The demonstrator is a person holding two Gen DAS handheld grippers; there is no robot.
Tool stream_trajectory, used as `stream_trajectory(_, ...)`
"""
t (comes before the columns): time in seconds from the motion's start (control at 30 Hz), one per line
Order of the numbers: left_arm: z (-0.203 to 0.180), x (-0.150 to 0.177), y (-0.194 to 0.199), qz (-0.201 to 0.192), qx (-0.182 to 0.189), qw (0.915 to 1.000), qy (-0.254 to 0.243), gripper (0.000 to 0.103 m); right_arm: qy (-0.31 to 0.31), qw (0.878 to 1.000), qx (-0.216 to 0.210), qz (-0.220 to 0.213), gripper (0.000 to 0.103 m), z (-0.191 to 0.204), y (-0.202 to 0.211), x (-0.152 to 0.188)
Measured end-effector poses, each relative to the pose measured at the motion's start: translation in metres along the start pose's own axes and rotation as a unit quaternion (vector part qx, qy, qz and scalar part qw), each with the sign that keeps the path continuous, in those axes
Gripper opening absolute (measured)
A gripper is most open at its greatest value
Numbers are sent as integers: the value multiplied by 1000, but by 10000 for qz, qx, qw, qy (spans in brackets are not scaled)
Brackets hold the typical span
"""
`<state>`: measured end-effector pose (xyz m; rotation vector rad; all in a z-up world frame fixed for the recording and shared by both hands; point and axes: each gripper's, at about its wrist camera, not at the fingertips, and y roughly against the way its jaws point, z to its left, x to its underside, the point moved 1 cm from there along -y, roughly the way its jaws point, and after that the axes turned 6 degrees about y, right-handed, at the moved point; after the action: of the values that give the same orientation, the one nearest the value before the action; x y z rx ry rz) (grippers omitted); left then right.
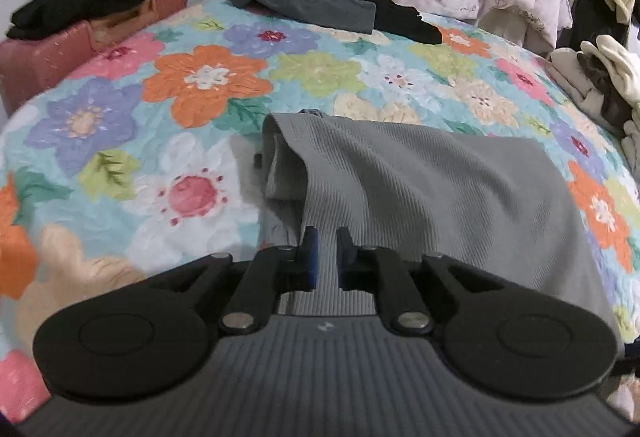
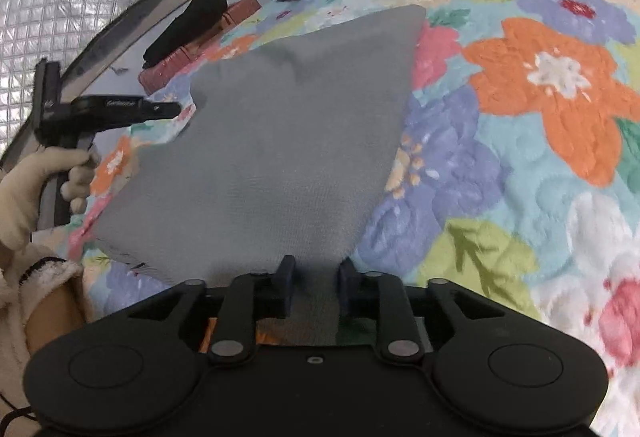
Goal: Fold clothes
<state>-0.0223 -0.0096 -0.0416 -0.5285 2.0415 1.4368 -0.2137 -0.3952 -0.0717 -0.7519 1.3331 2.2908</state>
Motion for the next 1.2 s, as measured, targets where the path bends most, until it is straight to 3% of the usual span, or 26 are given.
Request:
stream_trajectory(0.03,2,-2,-4,-18,1,10000,25,24,27,10000,30,15,38,2,-3,-3)
stream_trajectory(0.07,5,-4,-8,-60,-15,10000,48,39,41,10000,50,29,40,3,-6,-5)
stream_trajectory(0.13,9,-9,-14,-142,-46,9998,95,59,-48,10000,-4,49,41,0,-11,-8)
stream_trajectory(0.17,12,-11,-17,-167,5,9997,159,59,-96,9999,-32,57,42,-1,-14,-10)
stream_trajectory(0.23,18,-15,-24,-151,248,9991,299,55,-258,9996,-111,51,44,-5,-18,-8)
stream_trajectory(0.33,15,-14,-34,-51,1003,9945,298,3,-476,9987,-208,6,48,-9,-22,-4)
stream_trajectory(0.37,13,-13,-36,-36,1110,9934,279,3,-491,9985,-221,-2,48,-9,-22,-3)
stream_trajectory(0.43,5,-9,-36,-133,940,9955,22,3,-501,9985,-231,-16,48,-9,-22,-3)
stream_trajectory(0.53,0,-12,-39,-250,-58,9983,-532,3,-469,9987,-212,-26,48,-8,-24,-3)
stream_trajectory(0.67,23,-15,-40,-374,-469,9979,-245,3,-398,9991,-154,-29,48,-6,-24,-3)
stream_trajectory(0.8,26,-13,-33,-418,-875,9949,-282,6,-550,9982,-222,-113,49,-10,-23,1)
stream_trajectory(0.9,15,-8,0,-623,-521,9965,-199,16,-554,9978,-304,-189,49,-12,-22,3)
stream_trajectory(0.93,6,-4,12,-672,-376,9966,-278,24,-542,9977,-333,-215,44,-12,-21,4)
stream_trajectory(0.97,-4,0,24,-701,-212,9966,-387,34,-582,9973,-378,-244,28,-13,-21,4)
stream_trajectory(1.03,-28,14,48,-762,183,9947,-664,41,-678,9961,-473,-295,19,-15,-21,4)
stream_trajectory(1.13,-70,47,66,-509,847,9863,-1324,41,-888,9938,-612,-270,16,-16,-19,-5)
stream_trajectory(1.2,-98,74,71,-259,1279,9722,-1945,47,-899,9924,-762,-348,16,-12,-13,-15)
